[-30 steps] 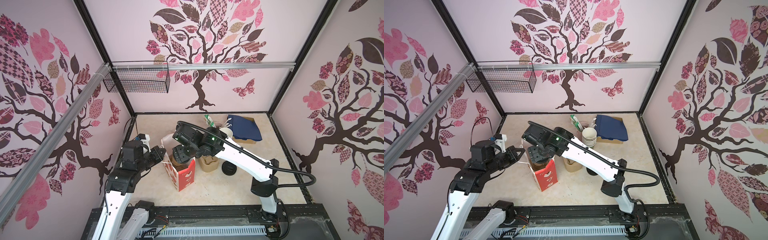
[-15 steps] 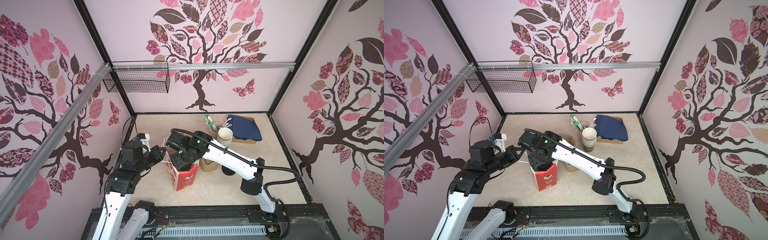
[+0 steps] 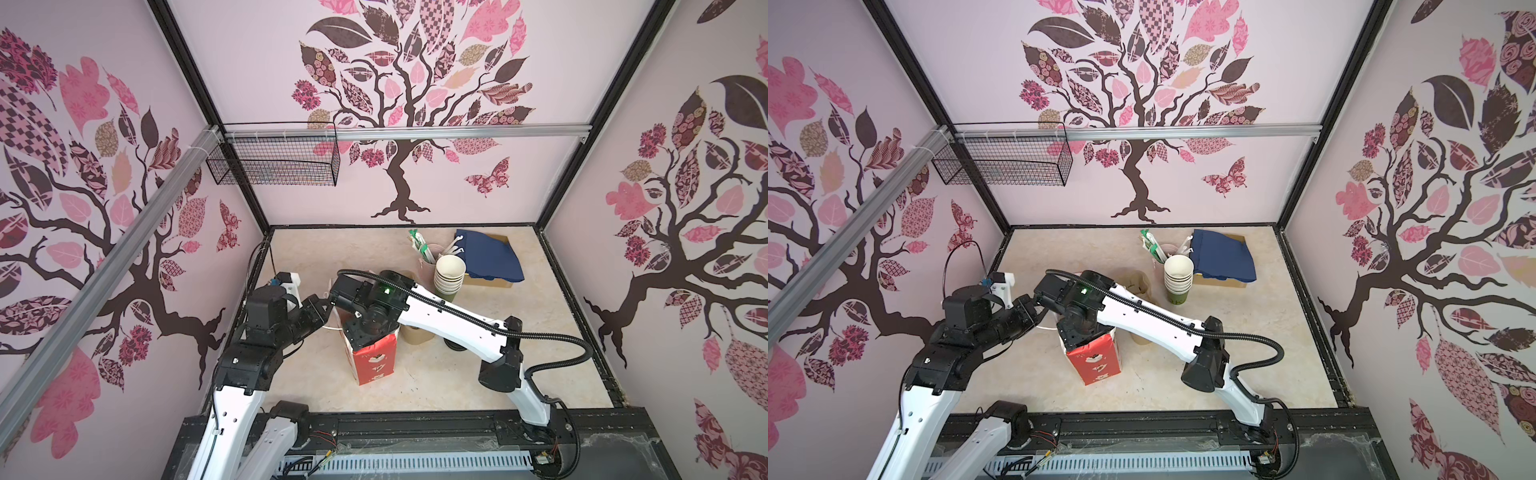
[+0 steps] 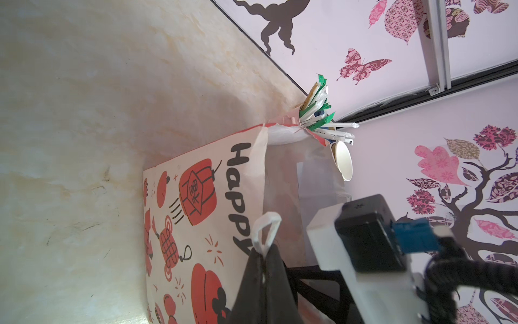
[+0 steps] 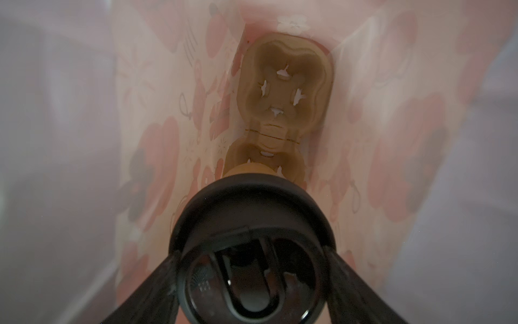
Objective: Pack a coffee takeout order
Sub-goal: Place the coffee cup in the cup tray.
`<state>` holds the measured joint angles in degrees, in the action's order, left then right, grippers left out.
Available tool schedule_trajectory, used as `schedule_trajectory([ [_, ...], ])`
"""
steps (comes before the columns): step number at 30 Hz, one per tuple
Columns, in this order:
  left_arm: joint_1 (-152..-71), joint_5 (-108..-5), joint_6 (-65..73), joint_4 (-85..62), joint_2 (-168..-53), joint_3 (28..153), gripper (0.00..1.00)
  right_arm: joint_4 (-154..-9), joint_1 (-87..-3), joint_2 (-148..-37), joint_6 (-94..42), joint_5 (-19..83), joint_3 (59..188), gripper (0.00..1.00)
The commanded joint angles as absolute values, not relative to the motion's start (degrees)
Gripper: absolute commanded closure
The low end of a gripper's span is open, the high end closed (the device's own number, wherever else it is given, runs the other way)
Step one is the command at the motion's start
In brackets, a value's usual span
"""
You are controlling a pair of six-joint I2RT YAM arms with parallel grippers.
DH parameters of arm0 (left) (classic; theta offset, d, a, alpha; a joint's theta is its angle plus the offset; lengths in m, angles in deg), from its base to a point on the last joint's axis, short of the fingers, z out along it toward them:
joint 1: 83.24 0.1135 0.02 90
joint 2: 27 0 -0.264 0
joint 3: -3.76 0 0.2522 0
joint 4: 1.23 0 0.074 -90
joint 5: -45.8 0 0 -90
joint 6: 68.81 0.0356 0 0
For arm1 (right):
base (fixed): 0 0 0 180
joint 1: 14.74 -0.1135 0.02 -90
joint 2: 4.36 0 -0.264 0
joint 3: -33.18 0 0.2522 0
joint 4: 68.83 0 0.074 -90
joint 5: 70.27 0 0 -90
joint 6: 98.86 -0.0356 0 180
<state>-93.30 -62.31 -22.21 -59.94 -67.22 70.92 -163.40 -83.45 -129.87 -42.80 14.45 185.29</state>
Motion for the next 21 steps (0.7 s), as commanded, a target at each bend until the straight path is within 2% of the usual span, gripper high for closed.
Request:
schedule_trajectory([
  [1, -93.50, -62.57, -22.89, -58.41, -66.55, 69.24, 1.00, -164.43, -83.91, -132.99, -43.80, 15.91, 184.99, 0.24],
  [11, -93.45, -62.66, -23.23, -58.45, -66.59, 69.28, 1.00, -163.90, -83.91, -135.93, -44.08, 14.82, 184.79, 0.23],
  [21, -93.48, -62.40, -23.90, -58.81, -66.20, 68.94, 1.00, -160.79, -83.82, -135.78, -44.20, 15.85, 177.82, 0.23],
])
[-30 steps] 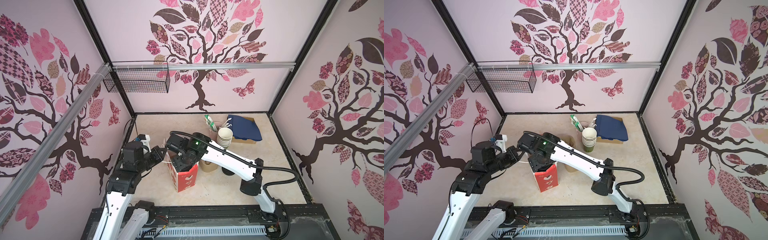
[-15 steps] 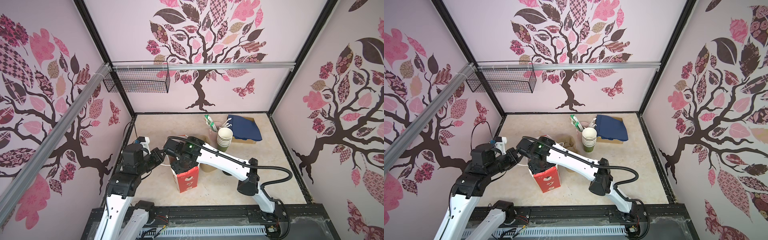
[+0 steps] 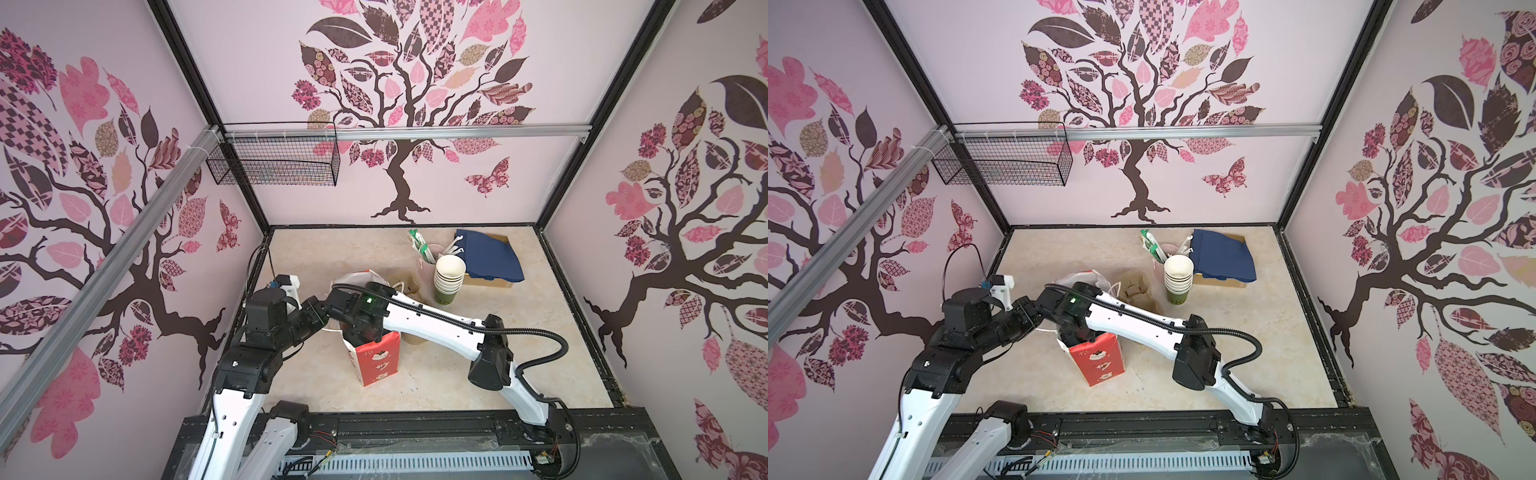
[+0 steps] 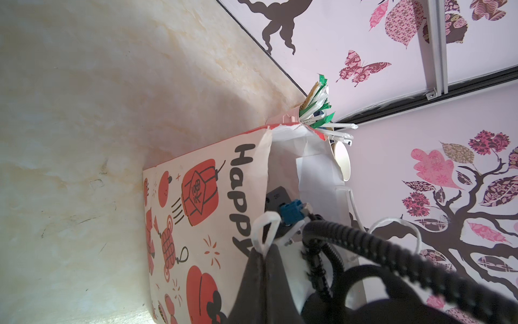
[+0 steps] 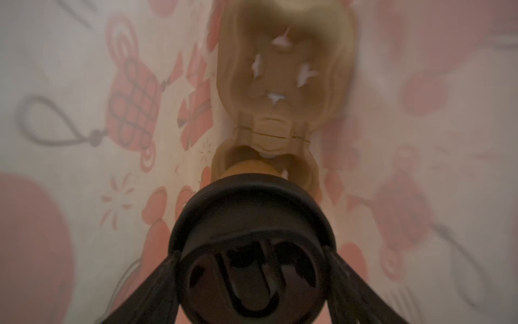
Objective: Pack a coffee takeout order
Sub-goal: Place the coffee cup in the cup tray.
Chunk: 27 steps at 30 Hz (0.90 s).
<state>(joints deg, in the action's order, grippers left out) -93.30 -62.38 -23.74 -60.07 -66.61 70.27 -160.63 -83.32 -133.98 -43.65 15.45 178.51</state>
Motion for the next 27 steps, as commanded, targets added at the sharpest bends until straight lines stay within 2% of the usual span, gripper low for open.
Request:
schedule_trajectory([
  [1, -93.50, -62.23, -23.84, -58.94, -66.15, 69.10, 1.00, -160.49, -83.83, -135.75, -44.20, 15.80, 177.27, 0.23],
  [14, -93.51, -60.73, -23.57, -60.52, -65.58, 68.66, 1.00, -153.03, -81.80, -131.63, -43.90, 17.41, 166.10, 0.24],
  [27, -93.51, -59.59, -23.64, -61.28, -65.13, 68.52, 1.00, -149.66, -81.62, -131.89, -42.33, 21.04, 161.77, 0.24],
])
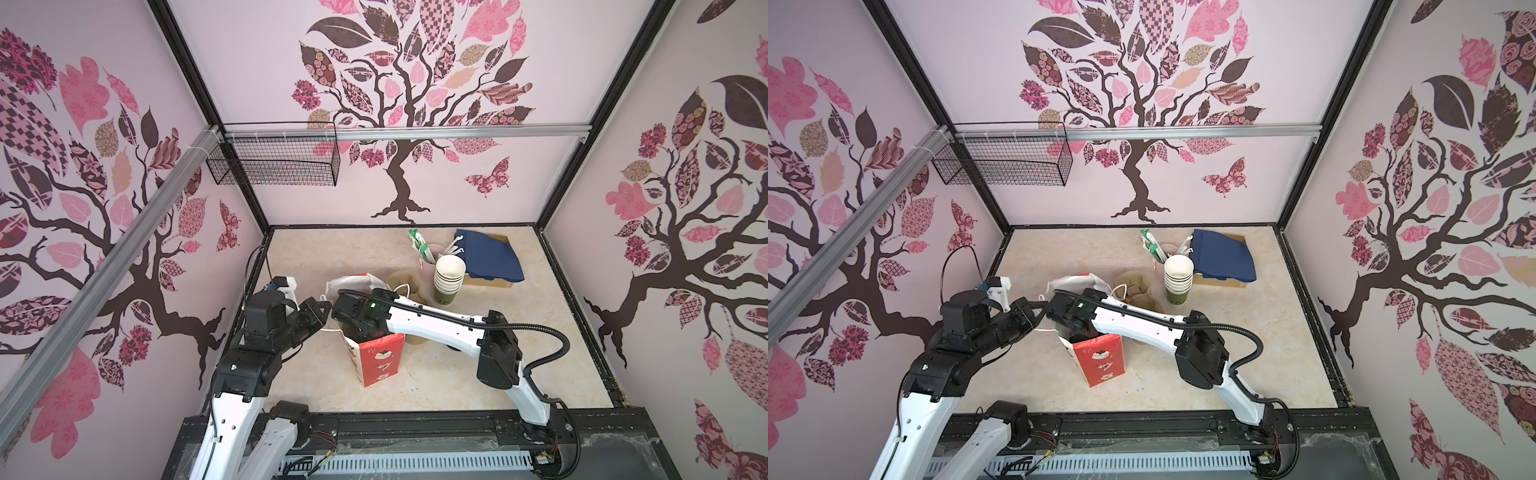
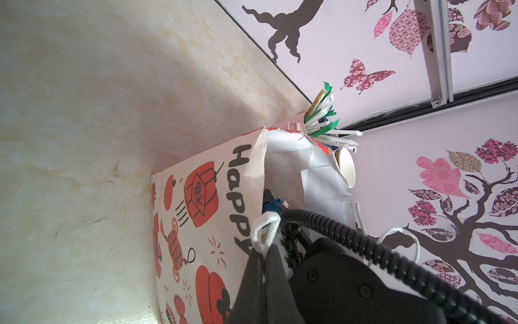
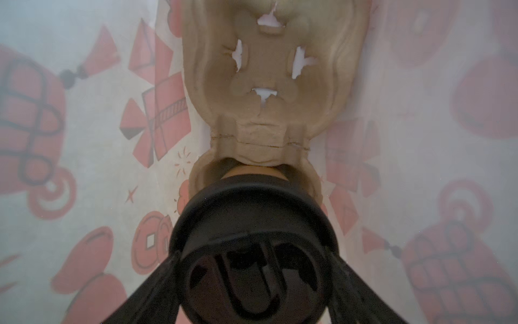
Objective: Pack a coffee takeout order
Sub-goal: Place the coffee cup in the cup tray.
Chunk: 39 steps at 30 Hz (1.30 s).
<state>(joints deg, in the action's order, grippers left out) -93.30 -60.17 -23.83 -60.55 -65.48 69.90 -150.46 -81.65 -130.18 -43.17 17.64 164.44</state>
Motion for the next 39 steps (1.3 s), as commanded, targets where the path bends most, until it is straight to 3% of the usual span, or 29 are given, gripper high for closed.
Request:
schedule_trajectory([
  [1, -93.44, -59.58, -23.64, -61.24, -65.29, 68.58, 1.00, -149.49, -81.60, -131.99, -42.26, 21.26, 161.42, 0.24],
  [39, -93.46, -59.15, -24.25, -58.76, -64.61, 68.30, 0.98, -146.77, -83.56, -139.53, -38.66, 24.17, 152.76, 0.24],
])
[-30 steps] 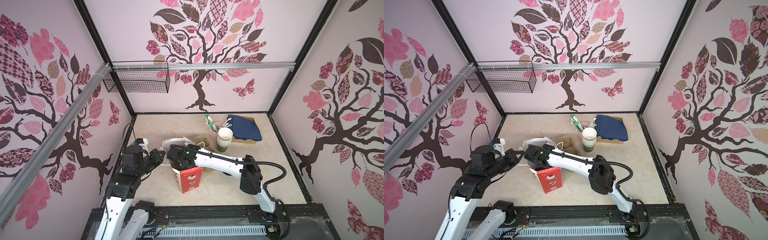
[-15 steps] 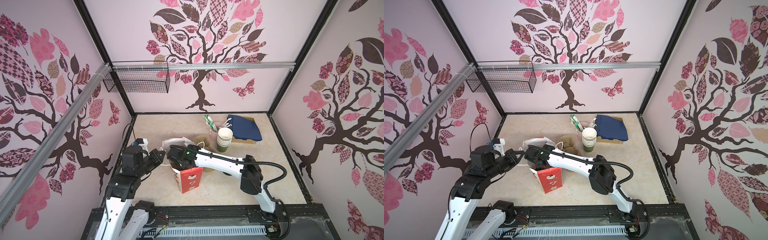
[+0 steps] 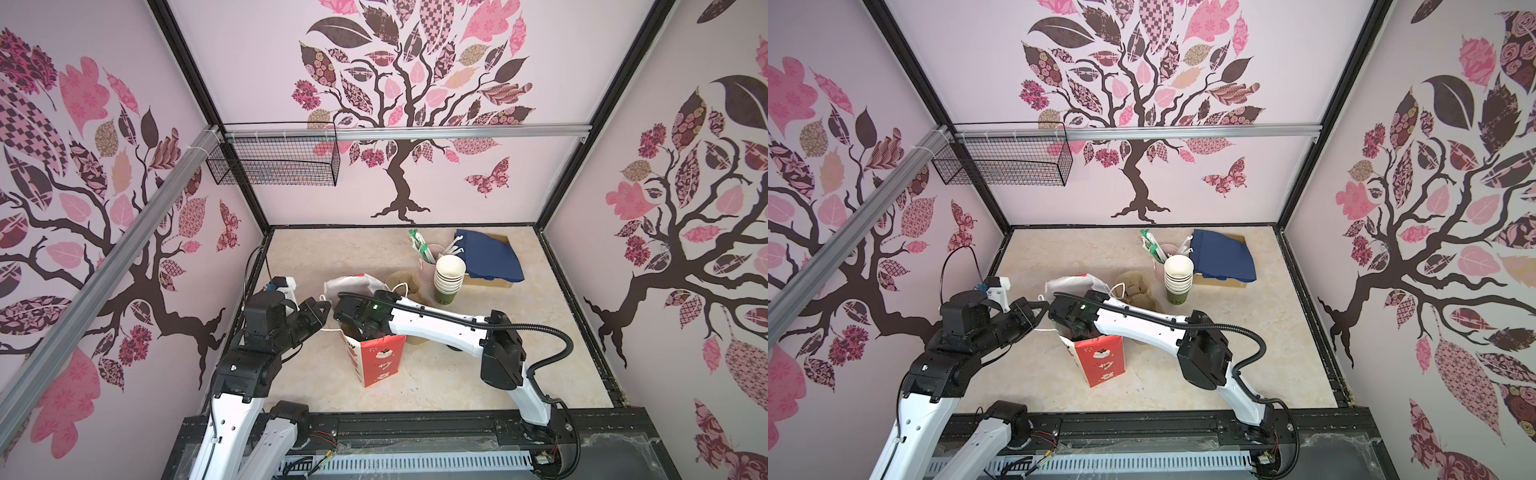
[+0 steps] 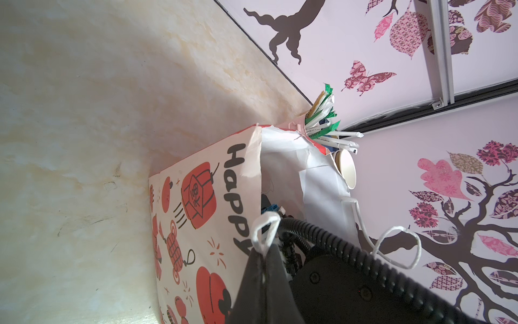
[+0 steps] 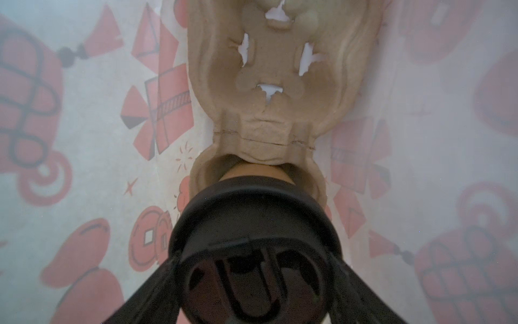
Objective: Pack a coffee takeout order
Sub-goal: Place the coffee cup in the cup tray.
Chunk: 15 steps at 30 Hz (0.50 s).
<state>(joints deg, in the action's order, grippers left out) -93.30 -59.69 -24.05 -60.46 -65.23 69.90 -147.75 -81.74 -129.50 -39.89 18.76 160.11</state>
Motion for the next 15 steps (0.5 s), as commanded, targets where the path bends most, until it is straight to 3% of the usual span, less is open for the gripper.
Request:
schedule_trajectory([
  [1, -93.48, -59.15, -24.36, -58.55, -64.46, 68.23, 0.94, -146.83, -83.56, -139.53, -38.66, 24.08, 152.60, 0.24],
  [5, -93.50, -58.89, -23.89, -58.58, -64.51, 69.01, 0.76, -147.13, -83.56, -139.88, -38.57, 23.37, 152.55, 0.24],
  [15, -93.46, -54.21, -21.18, -62.56, -64.23, 74.00, 0.48, -145.66, -83.58, -139.53, -37.96, 23.17, 150.11, 0.24],
])
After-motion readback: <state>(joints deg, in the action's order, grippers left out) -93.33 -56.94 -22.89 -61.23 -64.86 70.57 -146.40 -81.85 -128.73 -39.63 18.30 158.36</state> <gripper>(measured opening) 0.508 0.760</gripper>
